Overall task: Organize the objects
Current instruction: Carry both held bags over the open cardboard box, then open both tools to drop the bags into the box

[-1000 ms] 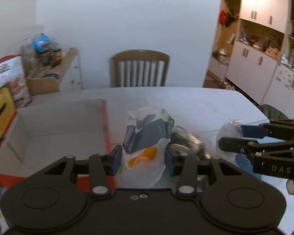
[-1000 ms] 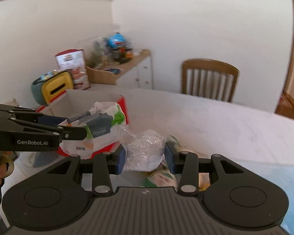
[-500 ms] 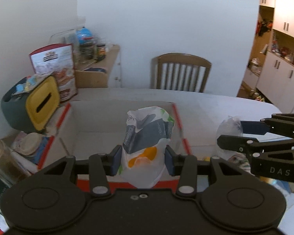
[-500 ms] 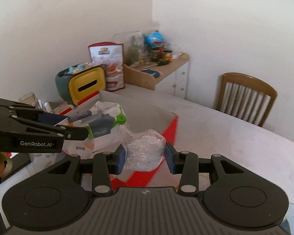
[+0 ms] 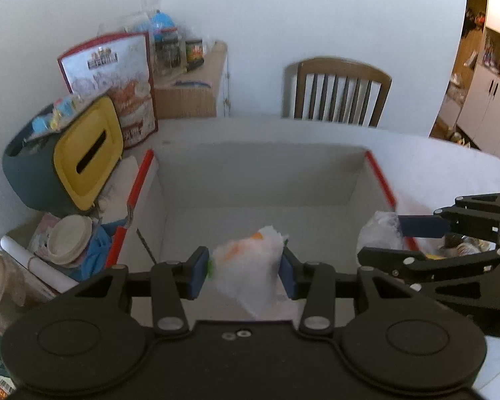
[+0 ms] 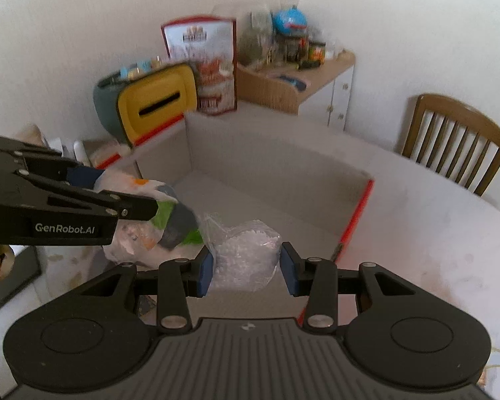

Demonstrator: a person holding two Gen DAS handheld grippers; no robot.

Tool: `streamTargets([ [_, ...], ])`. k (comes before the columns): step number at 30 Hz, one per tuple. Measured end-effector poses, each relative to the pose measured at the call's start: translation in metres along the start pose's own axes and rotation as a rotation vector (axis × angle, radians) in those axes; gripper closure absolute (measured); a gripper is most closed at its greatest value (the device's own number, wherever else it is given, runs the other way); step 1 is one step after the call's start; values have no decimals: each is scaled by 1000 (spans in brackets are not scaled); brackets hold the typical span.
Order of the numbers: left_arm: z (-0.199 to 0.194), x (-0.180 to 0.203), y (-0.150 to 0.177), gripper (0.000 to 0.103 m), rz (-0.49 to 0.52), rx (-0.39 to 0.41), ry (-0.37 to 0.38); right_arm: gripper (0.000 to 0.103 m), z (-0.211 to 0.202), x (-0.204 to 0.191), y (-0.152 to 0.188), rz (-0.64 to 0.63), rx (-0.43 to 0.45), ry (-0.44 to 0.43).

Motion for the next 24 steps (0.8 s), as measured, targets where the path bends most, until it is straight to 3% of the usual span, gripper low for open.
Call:
streamTargets([
  [8,33,-13,3,59,29,-72,-30,62,44,-3,7,3,-123,19],
  [13,38,-17,3,59,32,-84,-30,61,53,-6,3,-37,-132,67],
  [22,39,-20,4,58,24,-102,-25,60,51,-4,1,-18,-139,47],
  [24,38,-20,5,54,21,-107,-21,53,48,-4,0,-18,-134,41],
])
Point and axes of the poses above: each gripper's, at about its wrist camera, not at the fingertips, and z roughly the way its jaws point, x to its right, y to its underside, the point moved 8 cm from there along z, roughly the way its jaws point, and after that the axes turned 7 degrees about -x, right-handed, at the moved point
